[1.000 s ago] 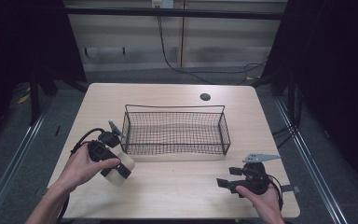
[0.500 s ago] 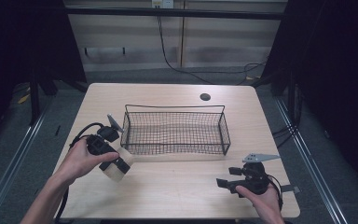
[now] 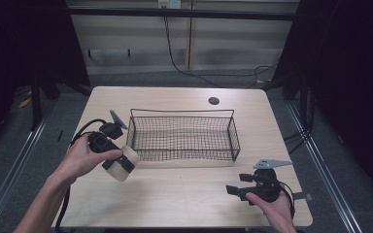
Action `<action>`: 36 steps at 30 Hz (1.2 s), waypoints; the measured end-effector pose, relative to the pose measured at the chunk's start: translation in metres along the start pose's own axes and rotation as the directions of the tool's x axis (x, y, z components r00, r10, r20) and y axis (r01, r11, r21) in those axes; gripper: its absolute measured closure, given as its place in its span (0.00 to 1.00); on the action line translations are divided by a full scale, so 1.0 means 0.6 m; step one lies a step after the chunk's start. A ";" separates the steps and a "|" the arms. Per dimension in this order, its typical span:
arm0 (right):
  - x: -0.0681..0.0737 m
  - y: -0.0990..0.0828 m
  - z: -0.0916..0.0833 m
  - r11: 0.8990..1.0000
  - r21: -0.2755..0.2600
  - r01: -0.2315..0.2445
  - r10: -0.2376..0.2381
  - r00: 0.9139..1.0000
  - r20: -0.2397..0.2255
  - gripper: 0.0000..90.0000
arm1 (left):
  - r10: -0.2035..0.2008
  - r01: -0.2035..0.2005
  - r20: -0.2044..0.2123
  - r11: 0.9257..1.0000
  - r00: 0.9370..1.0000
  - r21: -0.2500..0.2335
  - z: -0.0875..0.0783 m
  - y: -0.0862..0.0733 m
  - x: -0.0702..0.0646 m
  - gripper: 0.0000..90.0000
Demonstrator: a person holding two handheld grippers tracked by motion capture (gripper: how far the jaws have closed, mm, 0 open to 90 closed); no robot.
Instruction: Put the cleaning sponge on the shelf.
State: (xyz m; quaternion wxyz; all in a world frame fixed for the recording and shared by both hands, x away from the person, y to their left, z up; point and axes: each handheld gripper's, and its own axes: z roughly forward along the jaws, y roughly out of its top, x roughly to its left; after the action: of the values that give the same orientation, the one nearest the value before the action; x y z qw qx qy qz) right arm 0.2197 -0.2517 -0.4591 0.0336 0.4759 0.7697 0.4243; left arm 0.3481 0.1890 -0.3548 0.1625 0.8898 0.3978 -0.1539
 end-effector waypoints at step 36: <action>0.000 -0.001 0.001 1.000 0.017 -0.012 0.012 1.000 0.004 0.20 | -0.146 0.137 -0.067 0.983 0.987 -0.122 -0.065 0.097 -0.040 0.31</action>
State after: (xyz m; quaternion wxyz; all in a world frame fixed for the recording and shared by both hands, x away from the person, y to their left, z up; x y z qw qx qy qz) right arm 0.2197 -0.2514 -0.4599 0.0283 0.4813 0.7705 0.4170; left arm 0.3823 0.1525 -0.3004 0.1878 0.8535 0.4740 -0.1079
